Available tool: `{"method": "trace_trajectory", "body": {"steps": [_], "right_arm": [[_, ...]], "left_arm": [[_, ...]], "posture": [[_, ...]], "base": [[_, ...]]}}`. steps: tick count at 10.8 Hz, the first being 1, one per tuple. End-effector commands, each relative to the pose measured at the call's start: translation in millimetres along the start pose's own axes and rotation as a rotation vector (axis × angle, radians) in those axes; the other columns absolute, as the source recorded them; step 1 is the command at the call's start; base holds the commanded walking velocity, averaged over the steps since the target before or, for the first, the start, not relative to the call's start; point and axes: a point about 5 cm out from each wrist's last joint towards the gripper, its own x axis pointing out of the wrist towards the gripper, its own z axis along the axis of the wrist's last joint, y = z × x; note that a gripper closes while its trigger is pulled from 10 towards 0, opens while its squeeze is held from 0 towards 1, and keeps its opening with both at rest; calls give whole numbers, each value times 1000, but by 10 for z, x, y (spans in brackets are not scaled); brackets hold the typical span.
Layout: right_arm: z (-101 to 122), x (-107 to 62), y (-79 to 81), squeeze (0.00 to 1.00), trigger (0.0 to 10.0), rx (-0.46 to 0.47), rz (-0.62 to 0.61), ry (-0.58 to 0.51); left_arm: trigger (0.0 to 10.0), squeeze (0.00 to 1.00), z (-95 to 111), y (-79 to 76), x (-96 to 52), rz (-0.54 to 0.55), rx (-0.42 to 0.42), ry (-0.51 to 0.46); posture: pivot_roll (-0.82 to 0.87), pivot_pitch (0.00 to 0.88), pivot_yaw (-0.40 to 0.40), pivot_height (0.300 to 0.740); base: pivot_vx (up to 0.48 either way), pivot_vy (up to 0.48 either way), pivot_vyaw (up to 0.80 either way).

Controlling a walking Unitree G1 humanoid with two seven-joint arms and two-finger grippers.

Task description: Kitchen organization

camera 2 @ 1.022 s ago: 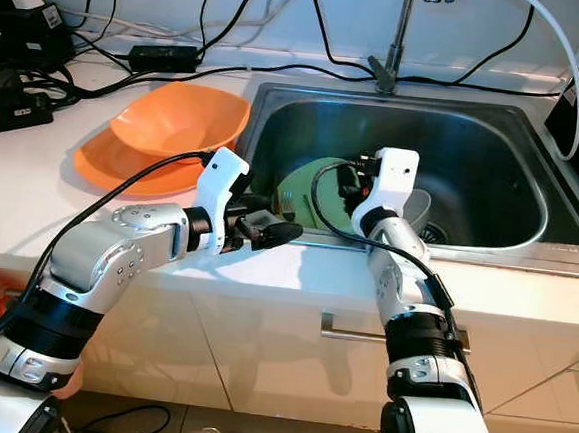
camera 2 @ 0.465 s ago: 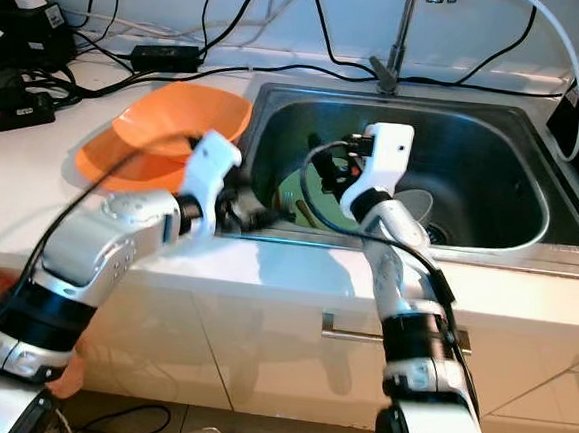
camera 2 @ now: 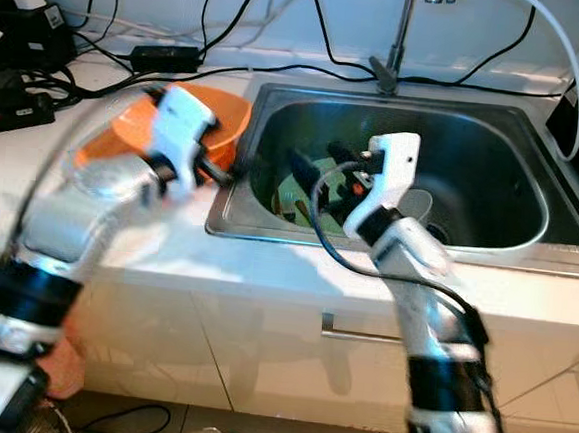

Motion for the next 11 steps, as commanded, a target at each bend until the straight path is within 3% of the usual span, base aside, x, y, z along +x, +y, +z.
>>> {"method": "trace_trajectory", "body": {"steps": [1, 5, 6, 7, 8, 9, 10, 11], "right_arm": [[40, -27, 64, 1000, 10000, 6, 48, 2], [18, -184, 321, 1000, 10000, 64, 197, 79], [10, -196, 332, 878, 10000, 69, 199, 87], [5, -199, 348, 82, 10000, 73, 200, 91], [-3, -202, 369, 0, 10000, 77, 203, 97], [-14, -209, 389, 0, 10000, 79, 206, 106], [-18, -216, 391, 0, 10000, 76, 203, 110], [-19, -220, 391, 0, 10000, 74, 201, 112]], "left_arm": [[10000, 0, 0, 109, -5, 44, 40, 10], [10000, 0, -257, 398, -43, 62, 190, 153], [10000, 0, -311, 434, -51, 53, 205, 180], [10000, 0, -363, 464, -56, 36, 198, 203], [8078, 0, -416, 484, -60, 24, 208, 228], [2667, 0, -457, 508, -58, 22, 209, 236], [0, 0, -457, 522, -48, 26, 180, 223], [0, 0, -473, 523, -45, 19, 176, 228]], "posture": [[122, 7, 66, 740], [125, 9, 73, 740], [124, 8, 73, 740], [122, 10, 74, 740], [121, 11, 76, 740], [120, 11, 77, 740], [118, 12, 78, 740], [116, 12, 78, 740]], "base": [[0, 0, 0], [0, 0, 0], [0, 0, 0], [0, 0, 0], [0, 0, 0], [0, 0, 0], [0, 0, 0], [0, 0, 0]]}}
